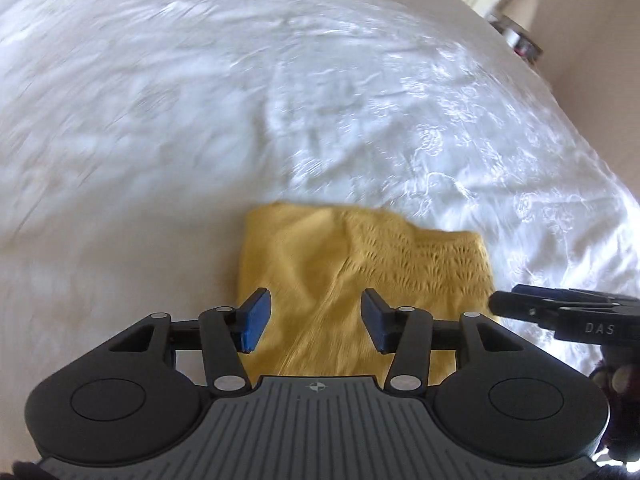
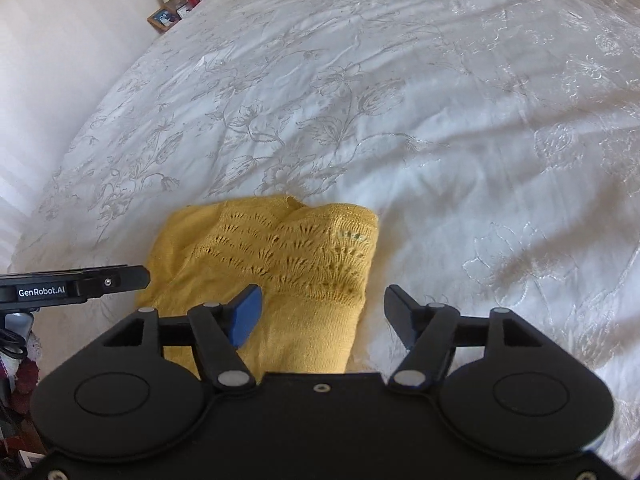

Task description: Fold small clothes

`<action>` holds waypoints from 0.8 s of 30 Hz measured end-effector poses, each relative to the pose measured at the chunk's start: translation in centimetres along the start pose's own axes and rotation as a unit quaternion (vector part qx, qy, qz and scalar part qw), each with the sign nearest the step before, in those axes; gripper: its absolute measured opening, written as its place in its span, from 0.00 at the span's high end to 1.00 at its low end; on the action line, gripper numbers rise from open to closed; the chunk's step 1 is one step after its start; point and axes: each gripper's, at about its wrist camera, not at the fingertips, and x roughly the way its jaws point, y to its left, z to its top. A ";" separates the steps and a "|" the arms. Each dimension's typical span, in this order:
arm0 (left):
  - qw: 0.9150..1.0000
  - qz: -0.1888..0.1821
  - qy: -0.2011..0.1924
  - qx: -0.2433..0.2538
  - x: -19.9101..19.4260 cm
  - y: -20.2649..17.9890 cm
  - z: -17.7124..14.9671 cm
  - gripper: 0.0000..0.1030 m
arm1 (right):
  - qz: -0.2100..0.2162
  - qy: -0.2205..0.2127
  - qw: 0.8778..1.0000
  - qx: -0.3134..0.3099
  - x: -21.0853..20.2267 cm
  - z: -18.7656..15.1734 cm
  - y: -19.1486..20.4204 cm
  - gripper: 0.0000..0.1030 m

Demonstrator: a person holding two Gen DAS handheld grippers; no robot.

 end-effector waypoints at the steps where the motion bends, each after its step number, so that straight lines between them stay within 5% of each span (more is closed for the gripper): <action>1: 1.000 0.013 0.003 0.014 0.7 -0.2 0.4 0.53 | -0.011 0.008 1.000 0.000 1.0 0.4 -0.4 0.30; 6: 0.997 0.054 0.056 0.026 5.7 0.0 2.1 0.46 | -0.066 0.048 0.997 0.017 5.2 1.8 -3.2 0.14; 12: 0.996 0.061 0.044 0.042 3.0 0.0 2.5 0.45 | -0.055 0.028 0.998 -0.008 3.3 1.5 -2.9 0.13; 16: 0.997 0.054 0.029 0.049 -0.8 -0.4 0.1 0.43 | -0.026 0.012 0.999 -0.020 0.3 -0.5 -2.3 0.11; 24: 0.992 0.070 0.083 0.058 -2.7 -0.4 -8.0 0.43 | 0.030 0.087 0.992 -0.085 -0.8 -7.0 0.9 0.07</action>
